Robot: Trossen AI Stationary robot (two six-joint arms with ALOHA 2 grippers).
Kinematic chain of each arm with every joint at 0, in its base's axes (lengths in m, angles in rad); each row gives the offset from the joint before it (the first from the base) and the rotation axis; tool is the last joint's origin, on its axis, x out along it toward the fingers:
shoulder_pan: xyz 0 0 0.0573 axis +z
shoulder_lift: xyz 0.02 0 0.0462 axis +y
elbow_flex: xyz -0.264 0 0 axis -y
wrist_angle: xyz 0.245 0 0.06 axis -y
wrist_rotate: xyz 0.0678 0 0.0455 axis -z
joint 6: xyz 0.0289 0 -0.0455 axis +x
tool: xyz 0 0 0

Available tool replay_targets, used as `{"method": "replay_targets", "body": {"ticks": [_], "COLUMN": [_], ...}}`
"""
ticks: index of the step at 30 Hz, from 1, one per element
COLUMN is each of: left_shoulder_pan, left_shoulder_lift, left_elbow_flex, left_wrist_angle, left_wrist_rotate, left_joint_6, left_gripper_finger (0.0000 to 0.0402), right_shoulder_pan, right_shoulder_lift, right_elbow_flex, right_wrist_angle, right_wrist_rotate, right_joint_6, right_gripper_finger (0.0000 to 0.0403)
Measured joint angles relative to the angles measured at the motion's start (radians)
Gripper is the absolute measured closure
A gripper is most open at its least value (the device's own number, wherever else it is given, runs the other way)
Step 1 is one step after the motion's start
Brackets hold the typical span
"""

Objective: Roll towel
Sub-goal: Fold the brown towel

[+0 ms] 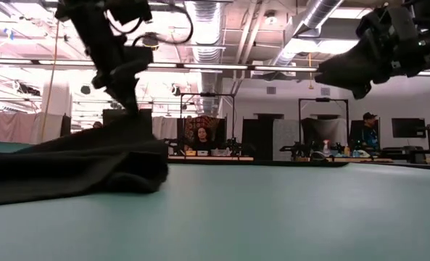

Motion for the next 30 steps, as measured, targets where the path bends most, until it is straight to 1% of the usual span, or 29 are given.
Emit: {"method": "replay_targets", "body": {"ticks": [5,11,15,21,26,30], "left_shoulder_pan": [-0.015,-0.015,-0.015,-0.015,-0.015,-0.015], "left_shoulder_lift": [-0.001,-0.001,-0.001,-0.001,-0.001,-0.001], "left_elbow_flex": [0.050,0.114,0.155,0.214,0.260,0.285], "left_wrist_angle": [-0.001,0.023,0.021,0.020,0.014,0.012], "left_wrist_rotate": [-0.051,-0.052,-0.052,-0.052,-0.052,-0.052], "left_joint_6": [0.033,0.078,0.119,0.172,0.220,0.248], "left_gripper_finger": [0.0401,0.0401,0.0401,0.0401,0.0401,0.0401], "right_shoulder_pan": [0.000,0.000,0.000,0.000,-0.001,-0.001], "right_shoulder_lift": [0.054,0.197,0.342,0.595,0.788,0.905], "right_elbow_flex": [0.000,0.010,0.079,0.221,0.320,0.384], "right_wrist_angle": [0.081,0.181,0.183,0.182,0.175,0.175], "right_wrist_rotate": [0.000,0.000,0.000,-0.001,-0.002,-0.002], "right_joint_6": [0.007,0.008,0.009,-0.016,0.064,0.099], "right_gripper_finger": [0.0204,0.0204,0.0204,0.0204,0.0204,0.0198]}}
